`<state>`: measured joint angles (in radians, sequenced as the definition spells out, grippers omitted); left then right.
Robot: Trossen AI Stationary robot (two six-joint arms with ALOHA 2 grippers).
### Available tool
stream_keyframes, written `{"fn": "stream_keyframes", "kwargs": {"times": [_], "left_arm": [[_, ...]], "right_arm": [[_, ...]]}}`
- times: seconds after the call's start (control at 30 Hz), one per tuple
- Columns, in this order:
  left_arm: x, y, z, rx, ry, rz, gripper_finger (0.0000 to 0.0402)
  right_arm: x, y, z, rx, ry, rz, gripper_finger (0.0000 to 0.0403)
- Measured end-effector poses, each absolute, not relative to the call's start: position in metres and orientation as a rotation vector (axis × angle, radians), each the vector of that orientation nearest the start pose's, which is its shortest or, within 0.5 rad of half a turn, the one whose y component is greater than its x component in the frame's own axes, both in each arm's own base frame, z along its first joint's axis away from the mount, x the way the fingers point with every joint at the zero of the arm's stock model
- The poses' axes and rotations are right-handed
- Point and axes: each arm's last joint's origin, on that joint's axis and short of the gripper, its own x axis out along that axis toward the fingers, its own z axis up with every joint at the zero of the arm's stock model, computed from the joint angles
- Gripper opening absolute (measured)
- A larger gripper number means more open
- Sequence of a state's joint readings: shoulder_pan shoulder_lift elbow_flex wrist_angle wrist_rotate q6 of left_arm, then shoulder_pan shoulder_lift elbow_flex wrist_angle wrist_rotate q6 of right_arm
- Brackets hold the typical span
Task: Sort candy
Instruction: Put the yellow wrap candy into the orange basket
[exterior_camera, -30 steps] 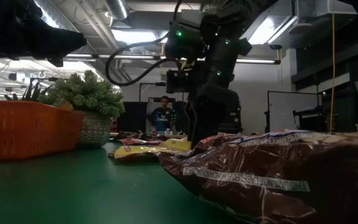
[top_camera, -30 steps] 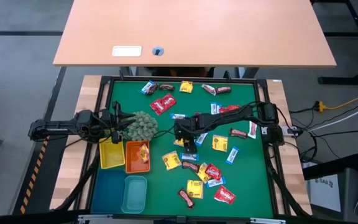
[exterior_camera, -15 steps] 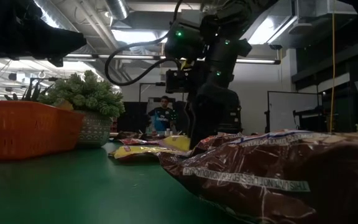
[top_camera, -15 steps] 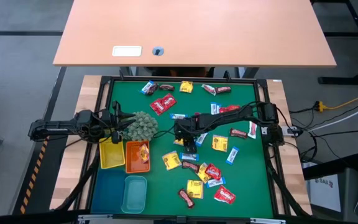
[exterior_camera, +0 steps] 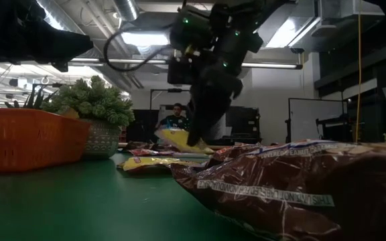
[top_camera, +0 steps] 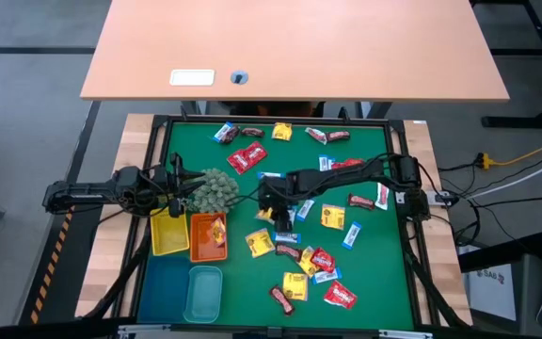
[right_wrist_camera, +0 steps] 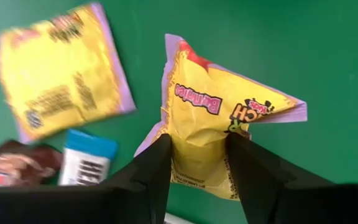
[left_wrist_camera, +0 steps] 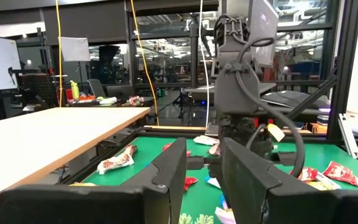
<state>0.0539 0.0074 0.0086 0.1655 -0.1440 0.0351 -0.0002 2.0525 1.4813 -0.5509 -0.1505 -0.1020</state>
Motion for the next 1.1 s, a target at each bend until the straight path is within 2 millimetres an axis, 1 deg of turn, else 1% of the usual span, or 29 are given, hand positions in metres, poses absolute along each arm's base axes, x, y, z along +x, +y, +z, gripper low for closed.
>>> {"fn": "stream_keyframes", "kwargs": {"times": [0.27,0.5,0.63,0.8,0.9,1.1], "left_arm": [[0.096,0.009,0.182,0.027,-0.163,0.2,0.0096],[0.096,0.009,0.182,0.027,-0.164,0.2,0.0096],[0.096,0.009,0.182,0.028,-0.163,0.2,0.0096],[0.096,0.009,0.182,0.027,-0.164,0.2,0.0096],[0.096,0.009,0.182,0.028,-0.164,0.201,0.0096],[0.095,0.009,0.182,0.028,-0.169,0.201,0.0096]], "right_arm": [[0.43,0.005,0.182,0.0,1.063,0.208,0.0154],[0.442,0.008,0.208,0.041,0.965,0.3,0.0154],[0.451,0.01,0.227,0.052,0.869,0.353,0.0154],[0.464,0.014,0.24,0.024,0.684,0.381,0.0154],[0.473,0.02,0.243,-0.008,0.574,0.394,0.0154],[0.493,0.039,0.234,-0.051,0.376,0.426,0.0154]]}}
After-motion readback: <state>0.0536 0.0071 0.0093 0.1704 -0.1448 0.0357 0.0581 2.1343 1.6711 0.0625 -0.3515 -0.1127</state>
